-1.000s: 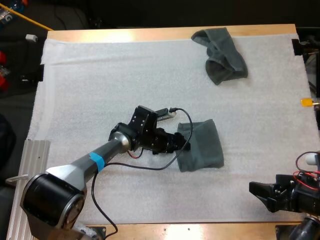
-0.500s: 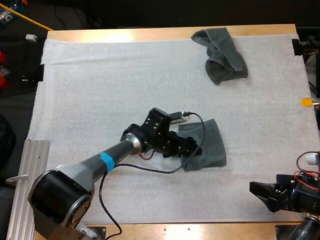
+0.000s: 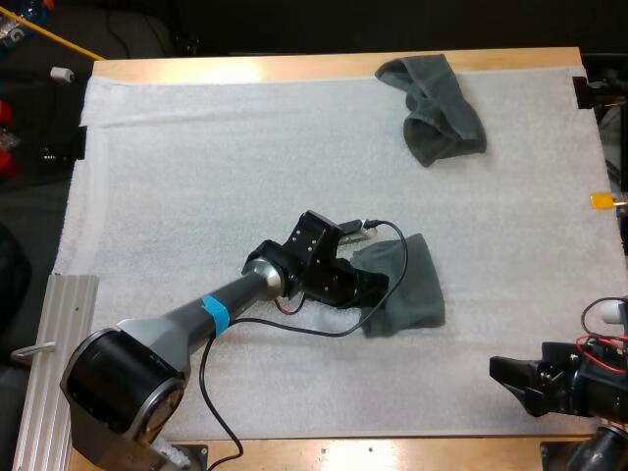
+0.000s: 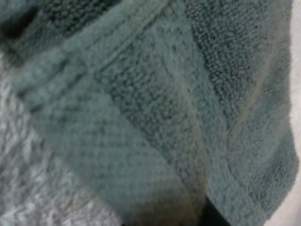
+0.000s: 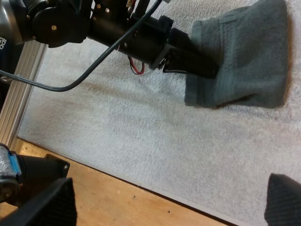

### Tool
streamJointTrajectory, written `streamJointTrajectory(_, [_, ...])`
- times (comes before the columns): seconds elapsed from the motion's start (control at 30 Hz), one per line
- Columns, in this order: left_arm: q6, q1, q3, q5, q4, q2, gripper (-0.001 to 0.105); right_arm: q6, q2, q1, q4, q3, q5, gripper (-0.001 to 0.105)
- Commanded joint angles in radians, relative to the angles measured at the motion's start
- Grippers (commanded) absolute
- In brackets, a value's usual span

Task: Pick towel from pile, fold and stack

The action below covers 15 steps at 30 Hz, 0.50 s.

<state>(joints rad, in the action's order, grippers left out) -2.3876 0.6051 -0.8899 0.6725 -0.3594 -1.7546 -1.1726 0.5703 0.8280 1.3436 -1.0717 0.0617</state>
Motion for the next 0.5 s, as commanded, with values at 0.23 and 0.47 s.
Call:
streamJointTrajectory(0.23, [0.241, -0.033, -0.005, -0.164, -0.210, 0.118, 0.000, -0.006, -0.001, 0.001, 0.007, -0.001, 0.003, 0.078])
streamJointTrajectory(0.47, [0.476, -0.182, -0.005, -0.349, -0.442, 0.239, 0.000, -0.006, -0.001, 0.001, 0.007, -0.001, 0.003, 0.078])
